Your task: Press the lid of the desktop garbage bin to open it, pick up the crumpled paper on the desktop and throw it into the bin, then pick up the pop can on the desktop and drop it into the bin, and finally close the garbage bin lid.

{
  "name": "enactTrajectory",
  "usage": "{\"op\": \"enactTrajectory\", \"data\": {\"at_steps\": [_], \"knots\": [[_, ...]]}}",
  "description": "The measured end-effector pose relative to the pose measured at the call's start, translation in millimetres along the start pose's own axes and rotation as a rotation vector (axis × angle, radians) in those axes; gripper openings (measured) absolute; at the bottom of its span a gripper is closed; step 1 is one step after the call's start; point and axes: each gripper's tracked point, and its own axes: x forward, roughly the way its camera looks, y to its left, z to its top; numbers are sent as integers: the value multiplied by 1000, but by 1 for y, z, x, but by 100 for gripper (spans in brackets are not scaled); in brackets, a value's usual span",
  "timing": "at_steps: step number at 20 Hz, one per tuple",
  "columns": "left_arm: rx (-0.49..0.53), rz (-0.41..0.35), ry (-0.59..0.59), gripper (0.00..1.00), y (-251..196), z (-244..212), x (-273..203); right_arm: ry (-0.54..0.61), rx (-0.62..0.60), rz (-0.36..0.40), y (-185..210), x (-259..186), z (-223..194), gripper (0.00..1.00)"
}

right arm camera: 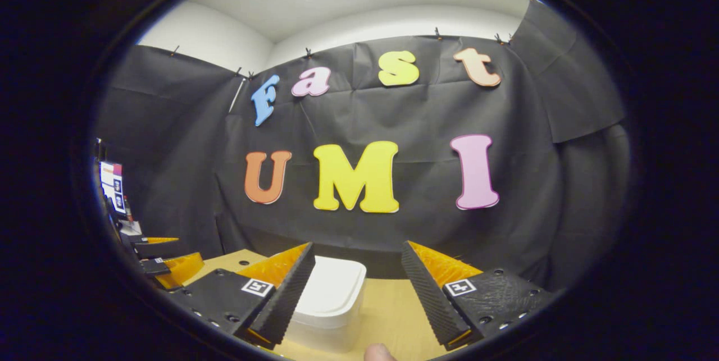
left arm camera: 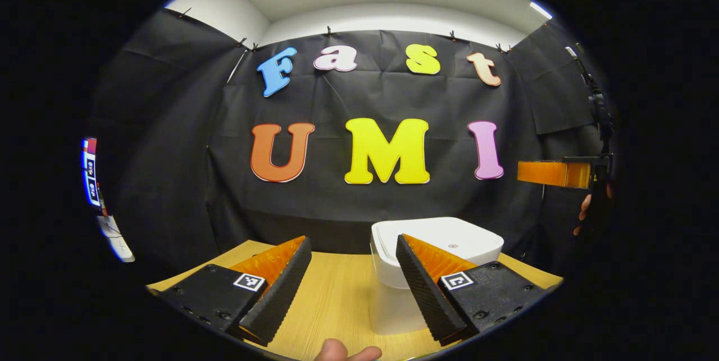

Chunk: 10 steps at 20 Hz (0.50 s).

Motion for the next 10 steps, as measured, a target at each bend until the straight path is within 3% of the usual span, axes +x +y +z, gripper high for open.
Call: {"op": "enactTrajectory", "data": {"at_steps": [5,8,10], "knots": [[-16,-33,31,97,-4,-15,-1,142,5,119,42,3,-56,92],[-2,-18,42,98,2,-23,-3,191,21,149,59,8,-77,31],[5,-13,45,98,3,-28,-6,225,16,167,67,9,-89,1]]}}
